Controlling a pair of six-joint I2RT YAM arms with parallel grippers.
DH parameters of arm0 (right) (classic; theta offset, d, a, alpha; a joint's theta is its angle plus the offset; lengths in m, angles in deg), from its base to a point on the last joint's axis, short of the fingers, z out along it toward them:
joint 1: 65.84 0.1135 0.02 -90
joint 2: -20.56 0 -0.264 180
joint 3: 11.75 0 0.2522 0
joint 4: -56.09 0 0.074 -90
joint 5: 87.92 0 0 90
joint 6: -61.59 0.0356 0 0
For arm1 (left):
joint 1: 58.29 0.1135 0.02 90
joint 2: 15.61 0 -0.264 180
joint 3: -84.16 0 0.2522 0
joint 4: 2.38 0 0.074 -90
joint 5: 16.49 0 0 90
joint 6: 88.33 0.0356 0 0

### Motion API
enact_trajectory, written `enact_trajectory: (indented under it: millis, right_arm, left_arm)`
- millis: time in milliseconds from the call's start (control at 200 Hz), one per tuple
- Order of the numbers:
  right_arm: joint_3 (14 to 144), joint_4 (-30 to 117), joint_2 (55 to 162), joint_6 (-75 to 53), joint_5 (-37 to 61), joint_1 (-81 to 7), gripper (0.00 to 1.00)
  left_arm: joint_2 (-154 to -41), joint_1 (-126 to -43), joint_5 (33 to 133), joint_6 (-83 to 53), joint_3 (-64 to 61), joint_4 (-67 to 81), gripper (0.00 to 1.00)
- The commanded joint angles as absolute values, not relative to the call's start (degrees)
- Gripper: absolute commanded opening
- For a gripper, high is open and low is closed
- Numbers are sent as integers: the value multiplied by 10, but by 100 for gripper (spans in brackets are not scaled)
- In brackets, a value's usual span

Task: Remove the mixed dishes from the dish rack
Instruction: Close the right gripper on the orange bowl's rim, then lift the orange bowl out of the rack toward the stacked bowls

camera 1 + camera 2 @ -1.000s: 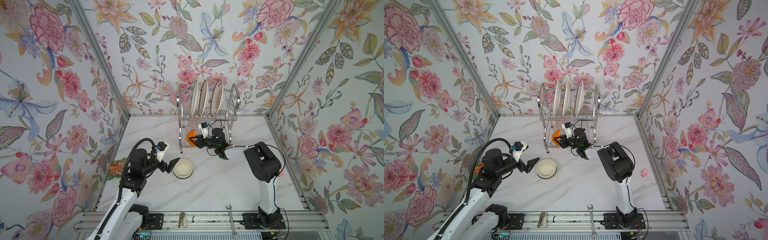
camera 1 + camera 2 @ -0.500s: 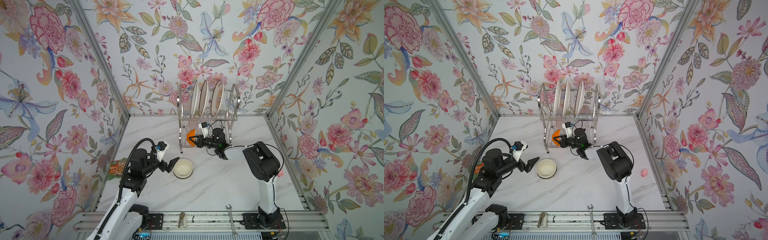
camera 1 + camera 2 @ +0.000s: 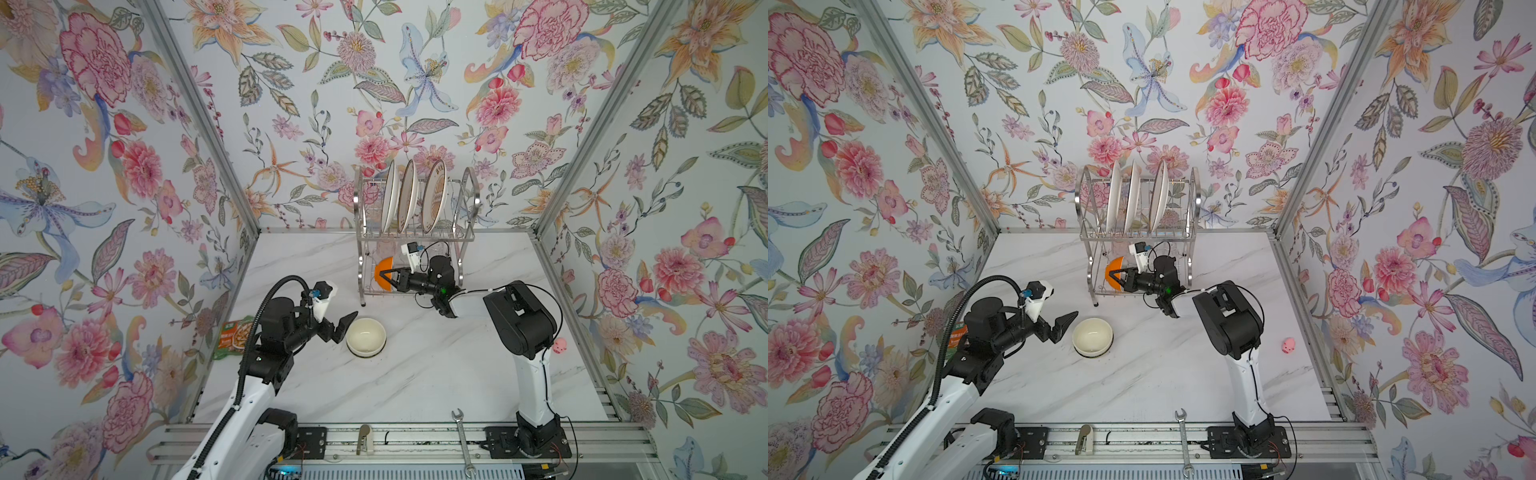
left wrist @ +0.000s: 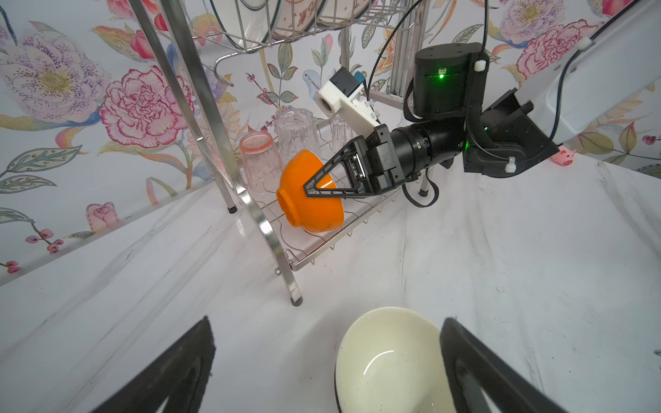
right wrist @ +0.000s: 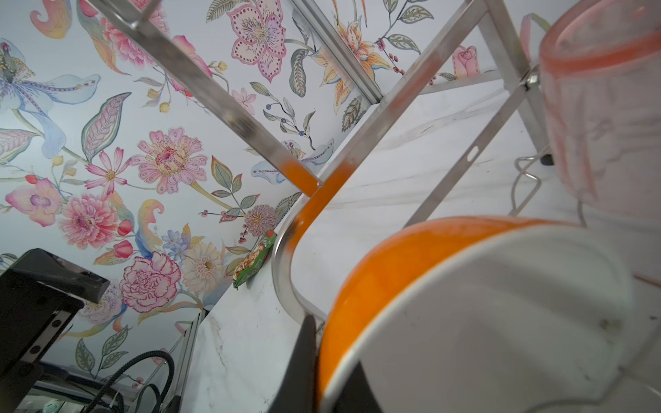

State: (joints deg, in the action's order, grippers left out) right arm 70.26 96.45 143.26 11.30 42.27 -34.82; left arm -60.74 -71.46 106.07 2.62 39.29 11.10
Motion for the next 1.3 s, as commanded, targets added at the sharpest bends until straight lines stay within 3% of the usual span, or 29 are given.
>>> enact_trajectory:
  millis: [0,761,1291]
  right_arm:
    - [728,1046,1439,140,434,-356,0]
    - [676,1130,1363,148,447,-343,0]
    - [540,954,1173,-28,387,-294,0]
  left_arm:
    - [-604,-722,1053,15,399,93,99]
    - [-586,-723,1044,0,381,62,99]
    - [-633,-718,1042,-58,338,-11,99]
